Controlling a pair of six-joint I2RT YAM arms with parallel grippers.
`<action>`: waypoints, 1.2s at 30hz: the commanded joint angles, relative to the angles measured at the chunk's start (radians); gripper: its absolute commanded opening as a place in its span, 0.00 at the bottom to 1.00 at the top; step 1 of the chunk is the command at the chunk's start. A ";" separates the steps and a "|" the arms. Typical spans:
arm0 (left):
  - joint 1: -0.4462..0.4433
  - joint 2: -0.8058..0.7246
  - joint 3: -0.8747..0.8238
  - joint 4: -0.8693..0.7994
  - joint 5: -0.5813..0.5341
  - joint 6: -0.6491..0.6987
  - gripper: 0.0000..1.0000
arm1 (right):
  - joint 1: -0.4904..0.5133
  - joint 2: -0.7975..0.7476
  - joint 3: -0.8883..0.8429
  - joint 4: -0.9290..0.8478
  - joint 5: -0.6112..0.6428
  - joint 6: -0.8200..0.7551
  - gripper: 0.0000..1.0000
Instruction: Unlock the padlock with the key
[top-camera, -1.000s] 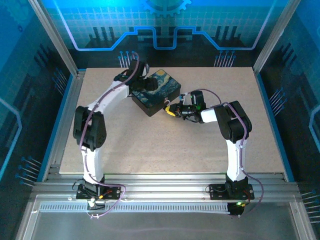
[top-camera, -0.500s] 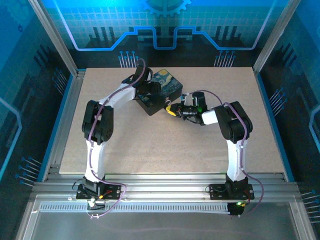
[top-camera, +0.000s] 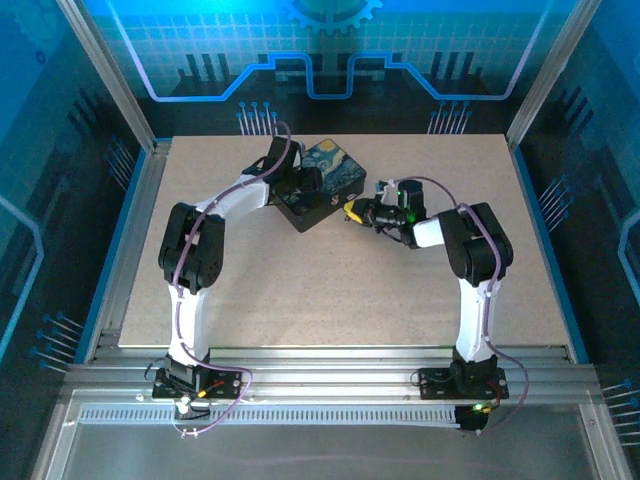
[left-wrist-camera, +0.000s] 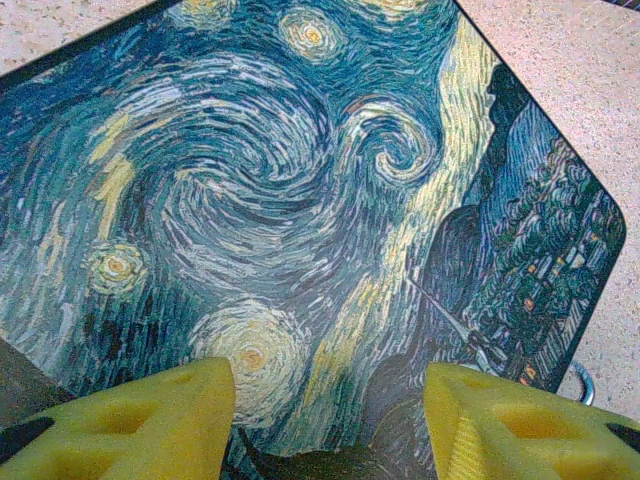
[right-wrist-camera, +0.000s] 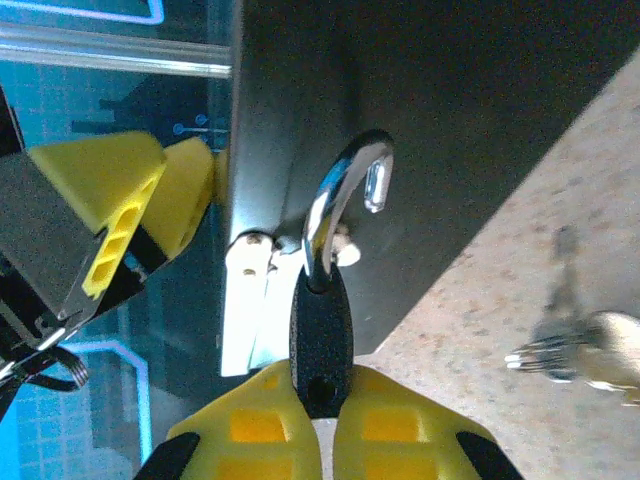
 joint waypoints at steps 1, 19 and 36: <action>0.018 0.039 -0.069 -0.204 -0.025 -0.008 0.55 | -0.027 -0.013 0.031 -0.068 0.010 -0.103 0.00; 0.043 -0.235 -0.068 -0.225 0.058 -0.014 0.61 | -0.126 -0.248 0.007 -0.845 0.087 -0.567 0.49; 0.164 -0.821 -0.909 0.361 -0.364 0.284 0.99 | -0.032 -0.850 -0.386 -0.612 0.845 -0.991 1.00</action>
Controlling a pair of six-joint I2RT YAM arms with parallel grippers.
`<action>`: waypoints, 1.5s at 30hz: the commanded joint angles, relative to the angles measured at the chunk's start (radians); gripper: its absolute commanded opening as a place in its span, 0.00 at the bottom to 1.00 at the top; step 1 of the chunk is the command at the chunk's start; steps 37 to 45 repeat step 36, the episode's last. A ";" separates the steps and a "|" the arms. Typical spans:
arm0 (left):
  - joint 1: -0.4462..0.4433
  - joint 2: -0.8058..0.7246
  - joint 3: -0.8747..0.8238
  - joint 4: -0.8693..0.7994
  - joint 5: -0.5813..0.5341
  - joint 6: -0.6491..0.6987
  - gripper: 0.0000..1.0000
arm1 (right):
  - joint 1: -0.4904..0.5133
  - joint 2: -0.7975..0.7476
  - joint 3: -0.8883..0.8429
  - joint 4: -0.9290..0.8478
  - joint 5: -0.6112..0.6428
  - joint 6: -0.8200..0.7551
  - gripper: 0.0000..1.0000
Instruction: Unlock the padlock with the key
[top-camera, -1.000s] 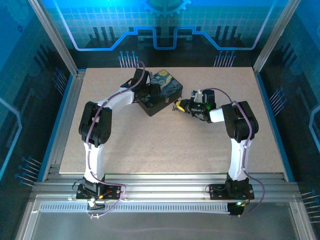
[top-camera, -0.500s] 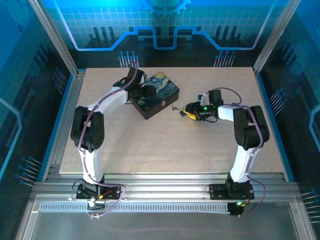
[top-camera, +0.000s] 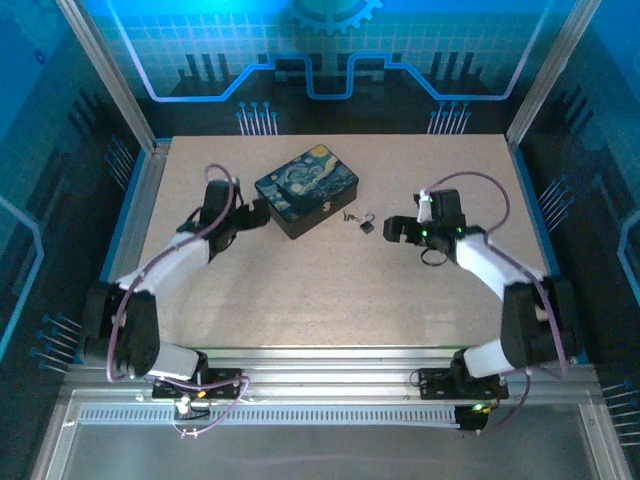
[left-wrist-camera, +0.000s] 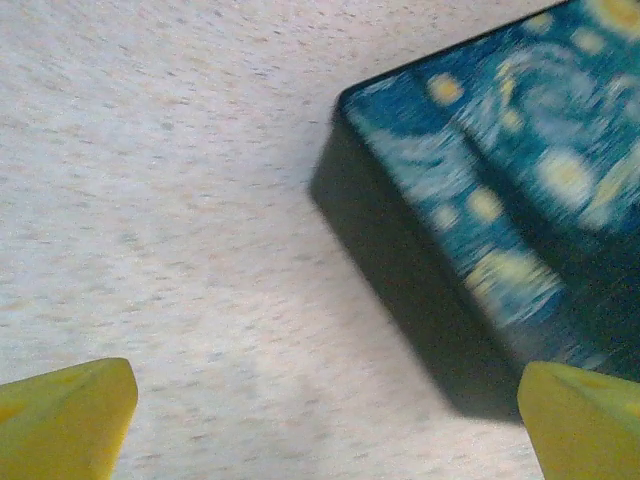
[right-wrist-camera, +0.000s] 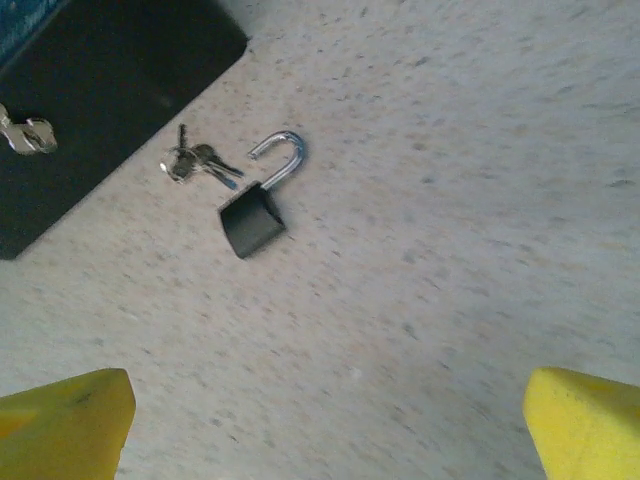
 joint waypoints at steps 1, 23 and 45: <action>0.037 -0.121 -0.140 0.203 -0.119 0.197 0.99 | 0.018 -0.157 -0.158 0.287 0.220 -0.171 1.00; 0.155 0.182 -0.449 1.017 -0.017 0.271 0.99 | -0.135 0.127 -0.331 0.857 0.067 -0.325 1.00; 0.161 0.181 -0.438 0.995 0.052 0.283 0.99 | -0.133 0.129 -0.332 0.858 0.075 -0.322 1.00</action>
